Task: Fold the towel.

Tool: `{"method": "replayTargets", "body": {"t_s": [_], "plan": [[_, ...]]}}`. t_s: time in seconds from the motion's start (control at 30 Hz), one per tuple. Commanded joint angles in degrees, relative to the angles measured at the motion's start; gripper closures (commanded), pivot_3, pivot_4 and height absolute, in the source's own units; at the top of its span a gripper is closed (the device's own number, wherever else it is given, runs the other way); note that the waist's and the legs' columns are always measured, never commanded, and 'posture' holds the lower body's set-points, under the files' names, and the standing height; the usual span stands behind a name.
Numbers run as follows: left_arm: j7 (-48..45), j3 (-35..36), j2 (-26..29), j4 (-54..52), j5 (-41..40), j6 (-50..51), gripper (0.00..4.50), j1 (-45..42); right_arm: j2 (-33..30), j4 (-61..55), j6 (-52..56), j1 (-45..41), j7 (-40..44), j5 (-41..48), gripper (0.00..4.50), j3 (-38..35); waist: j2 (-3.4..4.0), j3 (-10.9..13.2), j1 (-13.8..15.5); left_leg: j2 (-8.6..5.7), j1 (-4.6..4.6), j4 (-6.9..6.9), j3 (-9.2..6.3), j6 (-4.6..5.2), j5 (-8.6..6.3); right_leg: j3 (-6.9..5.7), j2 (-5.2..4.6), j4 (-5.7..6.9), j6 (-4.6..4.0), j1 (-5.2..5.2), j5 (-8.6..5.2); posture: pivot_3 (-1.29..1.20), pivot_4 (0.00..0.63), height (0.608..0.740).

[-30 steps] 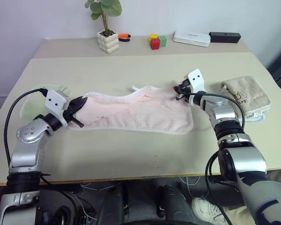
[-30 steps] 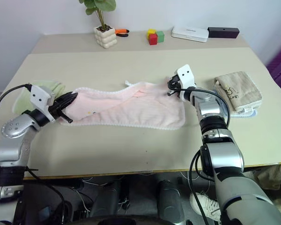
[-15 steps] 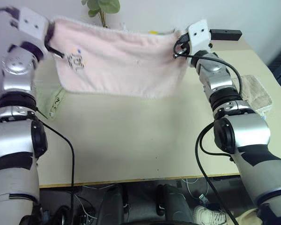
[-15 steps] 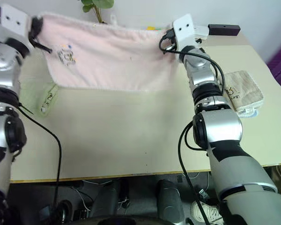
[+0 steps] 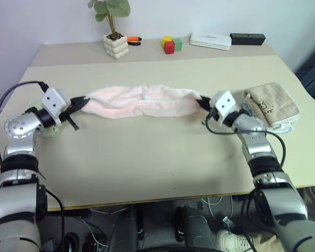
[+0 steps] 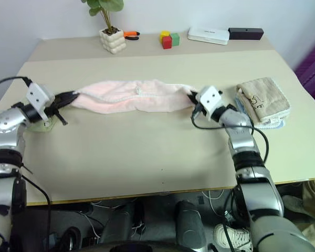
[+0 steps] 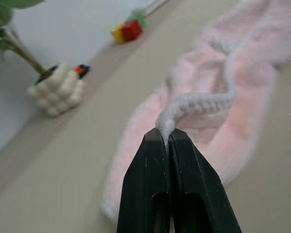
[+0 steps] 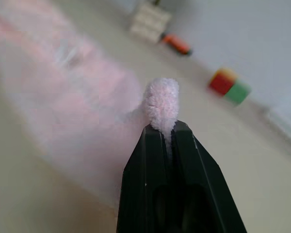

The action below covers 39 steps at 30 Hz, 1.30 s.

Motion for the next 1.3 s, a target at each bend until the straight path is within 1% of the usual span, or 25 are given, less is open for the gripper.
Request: {"method": "replayTargets", "body": {"t_s": [0.03, 0.1, 0.13, 0.2, 0.23, 0.3, 0.33, 0.37, 0.4, 0.43, 0.5, 0.57, 0.63, 0.73, 0.83, 0.93, 1.07, 1.2, 1.3], "plan": [[-1.40, 2.26, 2.34, -7.01, -2.99, 2.37, 4.50, 3.29, -2.90, -7.81, 2.06, 3.26, 5.83, 2.68, 4.46, 0.44, -0.02, -0.01, 0.02, 0.00, 0.01, 0.00, 0.00, 0.00, 0.00, 0.00, 0.00, 0.00, -0.01, 0.00, 0.00, 0.00, 0.150, 0.740], [-1.79, 2.55, 3.29, -8.85, -3.57, 4.04, 4.50, 5.13, -4.23, -9.31, 2.97, 4.58, 6.97, 2.82, 4.46, 0.27, -0.03, -0.02, 0.02, 0.02, 0.05, -0.01, -0.03, 0.19, -0.11, 0.00, 0.01, 0.00, -0.01, 0.04, 0.00, 0.00, 0.150, 0.740], [-1.95, 2.77, 3.77, -9.38, -3.77, 4.45, 4.50, 5.90, -4.71, -9.80, 4.20, 4.88, 8.47, 3.93, 4.20, -0.10, -0.03, -0.02, 0.04, 0.02, 0.05, -0.01, -0.03, 0.24, -0.15, 0.00, 0.00, 0.00, -0.03, 0.04, 0.01, 0.00, 0.150, 0.740], [-1.88, 3.22, 4.36, -10.18, -4.14, 5.26, 4.50, 6.86, -5.31, -10.29, 5.49, 5.19, 10.46, 5.34, 3.53, -0.69, -0.03, -0.02, 0.04, 0.02, 0.05, 0.00, -0.04, 0.25, -0.15, 0.00, 0.01, 0.01, -0.06, 0.04, 0.03, 0.00, 0.150, 0.740], [-1.91, 3.47, 4.55, -10.61, -4.30, 5.61, 4.50, 7.25, -5.76, -10.55, 5.97, 5.60, 12.53, 6.31, 3.07, -0.59, -0.03, -0.02, 0.06, 0.02, 0.06, 0.00, -0.04, 0.26, -0.15, 0.00, 0.01, 0.01, -0.07, 0.04, 0.03, 0.00, 0.150, 0.740], [-1.88, 3.81, 4.70, -11.44, -4.45, 6.21, 4.50, 7.81, -6.99, -10.12, 4.86, 6.33, 13.35, 4.83, 2.19, 0.12, -0.03, -0.02, 0.25, 0.02, 0.06, 0.00, -0.04, 0.26, -0.15, 0.00, 0.01, 0.01, -0.07, 0.04, 0.04, 0.00, 0.150, 0.740], [-1.84, 3.91, 4.71, -11.98, -4.52, 6.51, 4.50, 8.11, -7.42, -10.11, 5.39, 6.51, 13.89, 4.46, 1.57, 0.50, -0.03, -0.02, 0.35, 0.02, 0.06, 0.01, -0.04, 0.26, -0.15, 0.00, 0.01, 0.01, -0.07, 0.05, 0.04, 0.00, 0.150, 0.740], [-1.67, 3.92, 4.56, -12.80, -4.58, 6.94, 4.50, 8.48, -7.59, -10.31, 6.72, 6.31, 14.58, 4.93, 1.15, 0.56, -0.03, -0.02, 0.34, 0.01, 0.05, 0.03, -0.03, 0.25, -0.15, 0.00, 0.01, 0.00, -0.07, 0.05, 0.04, 0.00, 0.150, 0.740], [-1.54, 3.93, 4.45, -13.38, -4.62, 7.27, 4.50, 8.73, -7.62, -10.50, 7.84, 6.10, 15.22, 5.49, 0.57, 0.54, -0.03, -0.02, 0.32, 0.01, 0.05, 0.03, -0.03, 0.25, -0.15, 0.00, 0.01, 0.00, -0.07, 0.06, 0.04, 0.00, 0.150, 0.740], [-1.37, 3.94, 4.32, -13.98, -4.64, 7.61, 4.50, 9.00, -7.56, -10.84, 9.07, 5.84, 15.88, 6.23, 0.11, 0.38, -0.03, -0.02, 0.31, 0.02, 0.05, 0.03, -0.03, 0.25, -0.15, 0.00, 0.01, 0.01, -0.07, 0.06, 0.04, 0.00, 0.150, 0.740], [-1.14, 3.96, 4.16, -14.72, -4.62, 8.08, 4.50, 9.30, -7.54, -11.31, 9.95, 5.46, 16.44, 6.47, 0.11, 0.24, -0.03, -0.02, 0.34, 0.02, 0.06, 0.03, -0.04, 0.24, -0.15, -0.01, 0.01, 0.02, -0.07, 0.05, 0.04, 0.00, 0.150, 0.740], [-0.73, 3.84, 3.73, -15.73, -4.55, 8.41, 4.50, 9.85, -7.95, -11.40, 8.97, 4.35, 16.28, 4.46, 0.11, 1.09, -0.03, -0.02, 0.34, 0.02, 0.06, 0.04, -0.04, 0.23, -0.14, -0.01, 0.01, 0.02, -0.07, 0.05, 0.04, 0.00, 0.150, 0.740], [-0.44, 3.86, 3.41, -16.62, -4.79, 9.12, 4.50, 10.27, -8.55, -10.01, 5.07, 3.37, 14.38, 0.32, 0.11, 2.68, -0.03, -0.02, 0.31, 0.02, 0.06, 0.04, -0.03, 0.23, -0.14, -0.01, 0.01, 0.02, -0.07, 0.05, 0.04, 0.00, 0.150, 0.740], [-0.07, 3.89, 3.32, -17.61, -4.73, 9.58, 4.50, 10.68, -8.79, -9.07, 2.50, 2.87, 13.58, -1.63, 0.11, 3.62, -0.03, -0.02, 0.31, 0.02, 0.06, 0.03, -0.03, 0.19, -0.12, -0.01, 0.01, 0.02, -0.07, 0.05, 0.04, 0.00, 0.150, 0.740], [0.19, 3.90, 3.25, -18.75, -4.80, 9.96, 4.50, 11.34, -8.62, -9.78, 3.56, 2.20, 15.02, -0.35, 0.89, 3.75, -0.03, -0.02, 0.42, 0.02, 0.05, 0.04, -0.03, 0.11, -0.07, -0.01, 0.01, 0.01, -0.07, 0.05, 0.04, 0.00, 0.150, 0.740], [0.33, 3.82, 3.15, -19.35, -4.88, 10.28, 4.50, 11.65, -9.30, -8.86, 2.42, 1.38, 15.56, -1.77, 2.35, 4.72, -0.03, -0.02, 0.49, 0.02, 0.05, 0.06, -0.03, 0.08, -0.05, -0.01, 0.01, 0.02, -0.07, 0.05, 0.04, 0.00, 0.150, 0.740], [0.31, 3.83, 3.12, -20.06, -5.05, 10.70, 4.50, 11.99, -9.77, -8.36, 1.60, 0.73, 17.52, -1.26, 4.47, 4.86, -0.03, -0.02, 0.49, 0.02, 0.05, 0.06, -0.03, 0.09, -0.06, -0.01, 0.01, 0.02, -0.07, 0.05, 0.04, 0.00, 0.150, 0.740], [-0.15, 4.09, 3.74, -21.17, -5.39, 11.53, 4.50, 13.09, -10.92, -9.03, 1.08, 1.40, 19.98, -0.77, 4.47, 4.77, -0.03, -0.02, 0.52, 0.02, 0.05, 0.06, -0.03, 0.09, -0.05, -0.01, 0.01, 0.02, -0.07, 0.05, 0.04, 0.00, 0.150, 0.740], [-2.23, 5.06, 5.86, -21.47, -6.18, 12.00, 4.50, 15.25, -12.97, -9.41, 0.46, 2.37, 23.18, 0.94, 4.47, 3.88, -0.03, -0.02, 0.46, 0.02, 0.05, 0.06, -0.02, 0.08, -0.05, -0.01, 0.01, 0.01, -0.07, 0.05, 0.04, 0.00, 0.150, 0.740]]}}
